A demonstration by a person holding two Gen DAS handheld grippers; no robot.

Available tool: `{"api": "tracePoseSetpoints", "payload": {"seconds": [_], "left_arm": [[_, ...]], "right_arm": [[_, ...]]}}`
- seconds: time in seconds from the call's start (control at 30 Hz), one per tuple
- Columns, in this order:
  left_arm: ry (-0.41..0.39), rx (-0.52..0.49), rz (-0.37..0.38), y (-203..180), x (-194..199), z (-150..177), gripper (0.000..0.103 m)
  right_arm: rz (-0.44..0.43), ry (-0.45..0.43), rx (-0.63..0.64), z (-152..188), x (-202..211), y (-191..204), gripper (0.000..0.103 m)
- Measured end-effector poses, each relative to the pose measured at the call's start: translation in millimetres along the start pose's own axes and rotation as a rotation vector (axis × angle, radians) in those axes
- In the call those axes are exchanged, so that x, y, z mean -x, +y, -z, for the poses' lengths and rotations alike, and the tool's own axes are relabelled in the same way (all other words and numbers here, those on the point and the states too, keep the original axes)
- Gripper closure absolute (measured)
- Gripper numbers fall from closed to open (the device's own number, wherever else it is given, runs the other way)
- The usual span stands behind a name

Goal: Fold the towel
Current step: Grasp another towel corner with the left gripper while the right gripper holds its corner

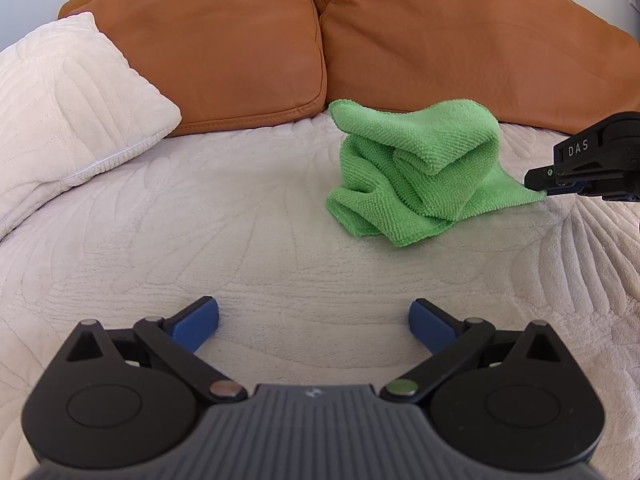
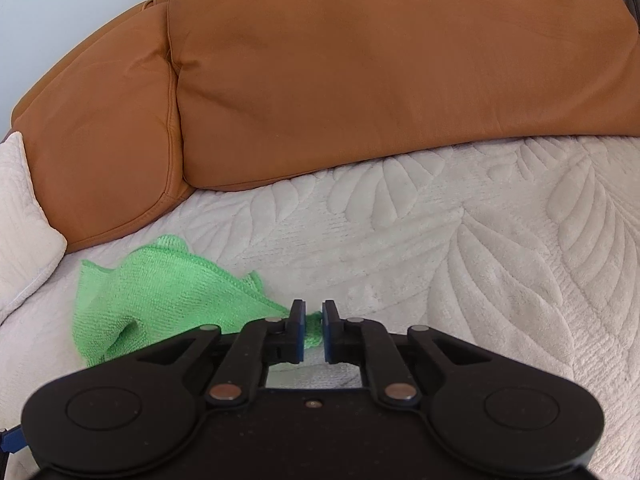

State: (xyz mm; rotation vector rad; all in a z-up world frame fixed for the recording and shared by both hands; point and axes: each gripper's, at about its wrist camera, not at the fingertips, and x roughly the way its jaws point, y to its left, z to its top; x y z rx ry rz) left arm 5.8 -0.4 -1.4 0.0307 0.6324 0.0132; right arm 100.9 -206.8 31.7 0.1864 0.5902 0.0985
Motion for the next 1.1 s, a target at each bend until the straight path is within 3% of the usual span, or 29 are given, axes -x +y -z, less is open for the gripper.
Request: {"api": "tracePoseSetpoints", "payload": {"seconds": [0.27, 0.47, 0.63, 0.67, 0.83, 0.93, 1.03, 1.1], "left_arm": [[-0.015, 0.024, 0.019, 3, 3, -1, 0.000], [-0.091, 0.104, 0.067, 18, 15, -17, 0.000], [-0.122, 0.293, 0.097, 42, 16, -45, 0.002], [-0.121, 0.329, 0.112, 45, 14, -52, 0.003], [-0.130, 0.412, 0.171, 49, 1, -79, 0.032], [-0.098, 0.481, 0.246, 47, -18, -85, 0.035], [-0.033, 0.552, 0.290, 50, -39, -87, 0.037], [-0.030, 0.600, 0.309, 53, -44, -87, 0.040]], "right_arm": [[0.017, -0.008, 0.025, 1, 3, 5, 0.097], [0.013, -0.009, 0.025, 0, 8, 2, 0.097], [0.018, 0.004, 0.040, 3, 11, 0, 0.097], [0.018, 0.006, 0.044, 3, 12, 0, 0.097], [0.014, 0.015, 0.063, 7, 15, -2, 0.097], [0.009, 0.019, 0.073, 10, 17, -3, 0.097], [0.005, 0.022, 0.083, 12, 19, -5, 0.097], [0.001, 0.024, 0.087, 13, 19, -5, 0.097]]}}
